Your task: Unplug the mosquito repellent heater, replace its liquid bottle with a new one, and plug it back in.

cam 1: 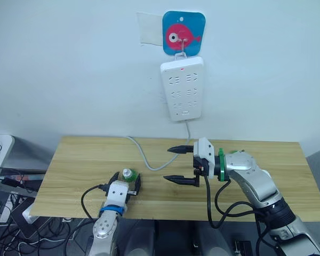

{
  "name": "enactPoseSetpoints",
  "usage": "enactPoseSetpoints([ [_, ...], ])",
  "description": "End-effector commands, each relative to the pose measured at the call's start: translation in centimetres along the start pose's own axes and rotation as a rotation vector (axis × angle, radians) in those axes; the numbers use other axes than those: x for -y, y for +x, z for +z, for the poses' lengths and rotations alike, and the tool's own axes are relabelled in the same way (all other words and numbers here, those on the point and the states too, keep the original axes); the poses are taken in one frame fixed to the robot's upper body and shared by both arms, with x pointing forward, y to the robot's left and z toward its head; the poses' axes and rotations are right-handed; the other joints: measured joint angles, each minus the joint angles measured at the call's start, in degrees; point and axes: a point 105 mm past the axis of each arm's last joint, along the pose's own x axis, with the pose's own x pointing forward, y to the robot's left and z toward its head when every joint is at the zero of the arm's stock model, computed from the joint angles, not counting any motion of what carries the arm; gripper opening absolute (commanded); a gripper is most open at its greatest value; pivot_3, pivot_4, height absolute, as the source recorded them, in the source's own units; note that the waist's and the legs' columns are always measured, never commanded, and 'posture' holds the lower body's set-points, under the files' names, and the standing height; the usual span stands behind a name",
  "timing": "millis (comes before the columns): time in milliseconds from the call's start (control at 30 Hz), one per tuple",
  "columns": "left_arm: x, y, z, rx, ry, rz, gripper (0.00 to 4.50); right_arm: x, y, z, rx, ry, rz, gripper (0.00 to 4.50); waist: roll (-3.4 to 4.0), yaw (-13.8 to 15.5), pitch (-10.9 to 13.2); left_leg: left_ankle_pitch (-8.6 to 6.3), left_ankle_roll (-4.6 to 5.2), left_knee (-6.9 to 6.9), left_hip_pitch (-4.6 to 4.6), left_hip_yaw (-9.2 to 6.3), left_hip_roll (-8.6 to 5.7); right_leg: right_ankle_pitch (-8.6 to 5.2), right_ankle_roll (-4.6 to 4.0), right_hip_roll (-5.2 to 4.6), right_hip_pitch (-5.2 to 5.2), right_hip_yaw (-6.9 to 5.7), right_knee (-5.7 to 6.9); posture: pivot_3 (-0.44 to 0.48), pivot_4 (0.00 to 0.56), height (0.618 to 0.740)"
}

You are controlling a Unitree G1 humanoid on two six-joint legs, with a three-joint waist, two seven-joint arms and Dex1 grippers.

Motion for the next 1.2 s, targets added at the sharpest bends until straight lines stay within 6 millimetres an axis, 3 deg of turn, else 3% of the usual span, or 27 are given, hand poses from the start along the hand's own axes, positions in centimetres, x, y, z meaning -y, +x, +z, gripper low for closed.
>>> enactPoseSetpoints([
  [33, 0.5, 0.1, 0.0, 0.02, -0.005, -0.01, 4.5, -0.1, 0.1, 1.2, 0.03, -0.032, 0.0, 4.48, -0.02, 0.0, 0.0, 0.01, -0.03, 0.0, 0.0, 0.0, 0.0, 0.0, 0.0, 0.0, -0.01, 0.0, 0.0, 0.058, 0.244, 0.74],
  [133, 0.5, 0.2, -0.4, 0.013, -0.017, -0.003, 3.92, 0.1, 0.1, 1.2, 0.029, -0.026, -0.012, 4.5, -0.02, 0.0, 0.0, 0.1, -0.17, 0.0, 0.0, 0.0, 0.0, 0.0, 0.0, 0.0, -0.01, 0.0, 0.0, 0.055, 0.244, 0.74],
  [300, 0.6, 0.2, -0.7, 0.012, -0.04, 0.008, 2.37, 0.2, -0.1, 1.2, 0.025, -0.024, -0.021, 4.5, -0.03, -0.1, 0.0, 0.09, -0.16, -0.01, 0.0, 0.0, 0.0, 0.0, 0.0, 0.0, -0.01, 0.01, 0.01, 0.052, 0.246, 0.74],
  [333, 0.6, 0.2, -0.6, 0.015, -0.037, 0.006, 2.24, 0.2, -0.1, 1.1, 0.024, -0.023, -0.024, 4.5, -0.03, -0.1, 0.0, 0.1, -0.17, -0.01, 0.0, 0.0, 0.0, 0.0, 0.0, 0.0, -0.01, 0.01, 0.01, 0.052, 0.246, 0.74],
  [433, 1.0, 0.4, 0.1, 0.035, 0.001, -0.019, 2.24, 0.4, -0.2, 1.0, 0.018, -0.025, -0.04, 4.5, -0.03, -0.1, 0.0, 0.1, -0.17, -0.01, 0.0, -0.01, 0.01, 0.0, 0.0, 0.0, -0.01, 0.0, 0.01, 0.055, 0.245, 0.74],
  [567, 3.6, 1.4, 2.7, 0.074, 0.106, -0.199, 2.24, 0.7, -1.0, 1.0, -0.006, -0.029, -0.085, 4.5, -0.03, 0.1, 0.0, 0.1, -0.17, -0.01, -0.02, -0.02, 0.0, 0.0, 0.0, 0.0, -0.01, 0.0, 0.02, 0.07, 0.243, 0.74],
  [833, 7.7, 3.2, 9.7, 0.097, 0.261, -0.65, 2.24, 0.3, -1.5, 1.0, 0.004, 0.017, -0.178, 4.5, -0.01, -0.1, -0.1, 0.23, -0.4, -0.08, -0.03, -0.14, 0.02, 0.02, -0.02, 0.05, -0.04, 0.0, 0.06, 0.053, 0.238, 0.74],
  [1000, 10.4, 3.1, 11.0, 0.103, 0.306, -0.882, 2.24, 1.1, -0.9, 0.3, -0.017, -0.012, -0.301, 4.5, 0.01, -0.3, -0.1, 0.25, -0.43, -0.06, -0.02, -0.07, 0.0, 0.02, -0.03, 0.06, -0.06, -0.01, 0.04, 0.005, 0.23, 0.74],
  [1200, 11.7, 3.8, 11.4, 0.131, 0.294, -0.924, 2.24, 1.6, -0.6, 0.0, -0.007, 0.01, -0.426, 4.5, 0.01, -1.4, -0.1, 0.29, -0.48, -0.06, -0.03, -0.06, 0.02, 0.02, -0.03, 0.08, -0.09, 0.02, 0.05, -0.052, 0.224, 0.74],
])
